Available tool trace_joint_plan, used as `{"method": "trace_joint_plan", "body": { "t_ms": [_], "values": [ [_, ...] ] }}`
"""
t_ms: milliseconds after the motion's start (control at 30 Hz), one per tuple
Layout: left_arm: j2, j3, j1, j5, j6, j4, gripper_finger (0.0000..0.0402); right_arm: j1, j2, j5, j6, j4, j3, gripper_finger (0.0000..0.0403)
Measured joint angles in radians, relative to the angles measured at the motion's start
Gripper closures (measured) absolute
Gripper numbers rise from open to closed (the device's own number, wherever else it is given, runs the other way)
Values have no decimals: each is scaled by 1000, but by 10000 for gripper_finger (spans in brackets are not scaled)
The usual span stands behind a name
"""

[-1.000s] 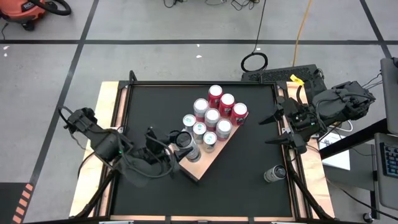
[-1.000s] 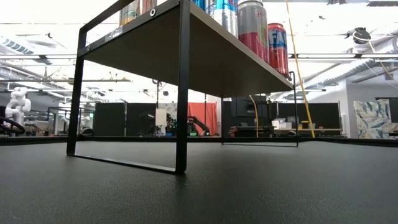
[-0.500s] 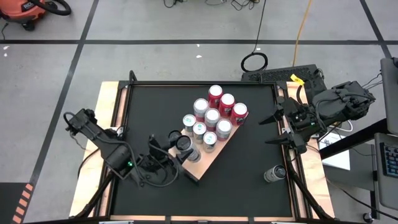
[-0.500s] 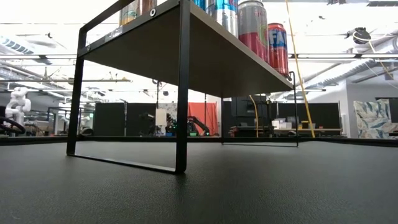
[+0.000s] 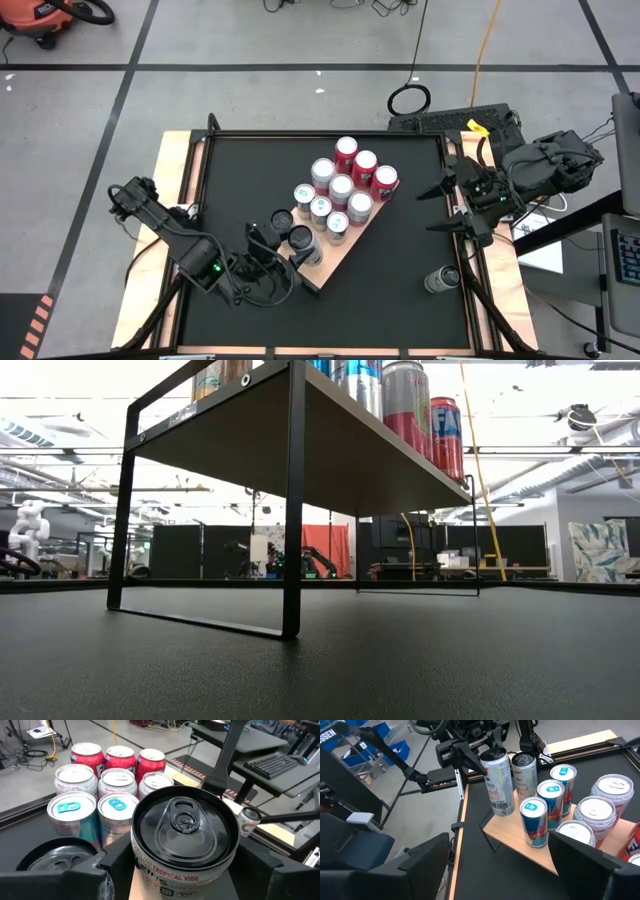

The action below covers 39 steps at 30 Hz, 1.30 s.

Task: Place canned beverage on shelf
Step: Put the bottom white-yellow soda can on the shelf aligned with the white-yellow soda can

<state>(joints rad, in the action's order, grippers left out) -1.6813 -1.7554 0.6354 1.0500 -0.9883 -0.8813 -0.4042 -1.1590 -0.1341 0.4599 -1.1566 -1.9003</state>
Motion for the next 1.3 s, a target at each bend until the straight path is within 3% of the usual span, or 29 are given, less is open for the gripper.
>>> {"method": "trace_joint_plan", "body": {
  "t_ms": [700,900,1300],
  "values": [
    [-64,0,-38,-6,-9,-17,151,0,0,-1,3,1,0,85],
    [-67,0,-41,-120,-161,-131,151,0,0,-1,2,0,0,85],
    [-72,0,-49,-89,-159,-133,151,0,0,-1,-4,0,0,85]
  ]
}}
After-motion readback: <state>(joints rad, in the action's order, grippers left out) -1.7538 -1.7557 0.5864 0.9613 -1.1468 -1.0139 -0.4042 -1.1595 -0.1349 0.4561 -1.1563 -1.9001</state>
